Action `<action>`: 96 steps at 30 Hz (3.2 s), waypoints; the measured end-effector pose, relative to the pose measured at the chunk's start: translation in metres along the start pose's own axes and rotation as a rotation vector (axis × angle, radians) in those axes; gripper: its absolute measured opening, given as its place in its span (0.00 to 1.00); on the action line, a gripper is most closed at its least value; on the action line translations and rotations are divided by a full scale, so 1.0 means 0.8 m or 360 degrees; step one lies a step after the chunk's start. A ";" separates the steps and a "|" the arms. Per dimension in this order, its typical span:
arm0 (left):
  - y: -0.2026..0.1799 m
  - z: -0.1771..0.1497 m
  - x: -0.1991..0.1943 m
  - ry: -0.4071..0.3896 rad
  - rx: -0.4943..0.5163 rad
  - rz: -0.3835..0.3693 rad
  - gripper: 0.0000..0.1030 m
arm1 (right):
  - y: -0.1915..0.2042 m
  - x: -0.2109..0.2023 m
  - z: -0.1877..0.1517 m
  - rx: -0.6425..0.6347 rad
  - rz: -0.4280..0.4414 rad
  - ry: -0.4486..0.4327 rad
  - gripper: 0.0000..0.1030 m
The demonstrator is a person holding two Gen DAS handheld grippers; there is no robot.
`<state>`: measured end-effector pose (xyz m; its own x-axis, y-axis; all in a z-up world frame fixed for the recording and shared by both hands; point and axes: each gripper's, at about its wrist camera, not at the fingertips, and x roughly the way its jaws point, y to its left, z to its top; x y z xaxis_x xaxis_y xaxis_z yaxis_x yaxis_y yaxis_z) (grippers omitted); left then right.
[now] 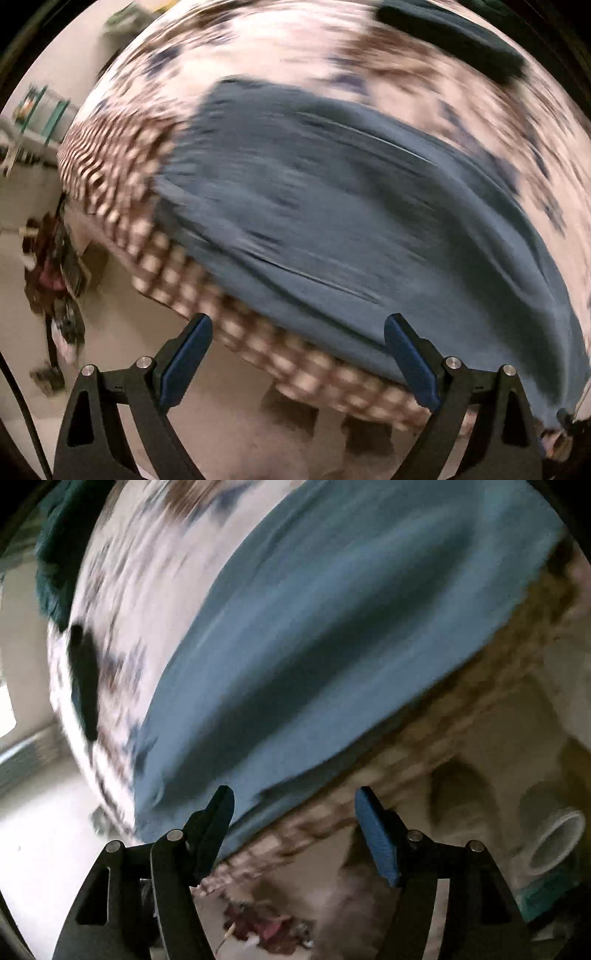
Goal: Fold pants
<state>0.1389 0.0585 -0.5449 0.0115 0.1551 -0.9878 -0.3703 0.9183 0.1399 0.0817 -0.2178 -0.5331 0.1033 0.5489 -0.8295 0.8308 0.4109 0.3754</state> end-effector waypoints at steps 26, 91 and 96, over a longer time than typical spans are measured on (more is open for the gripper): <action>0.192 0.082 0.055 -0.0124 -0.0255 -0.0418 0.24 | 0.224 0.172 -0.103 -0.0099 -0.0280 -0.0120 0.03; -0.077 0.117 0.092 -0.0013 0.0360 0.0049 0.98 | 0.521 0.357 0.054 -0.1611 -0.0509 0.1047 0.57; -0.074 0.125 0.096 -0.0014 0.0394 0.0042 0.99 | 0.552 0.396 0.080 -0.1474 -0.0371 0.1021 0.57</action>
<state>0.2546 0.0526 -0.6220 0.0135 0.1822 -0.9832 -0.1319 0.9750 0.1789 0.5163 0.0907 -0.6568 -0.5185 0.5494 -0.6553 0.0450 0.7828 0.6207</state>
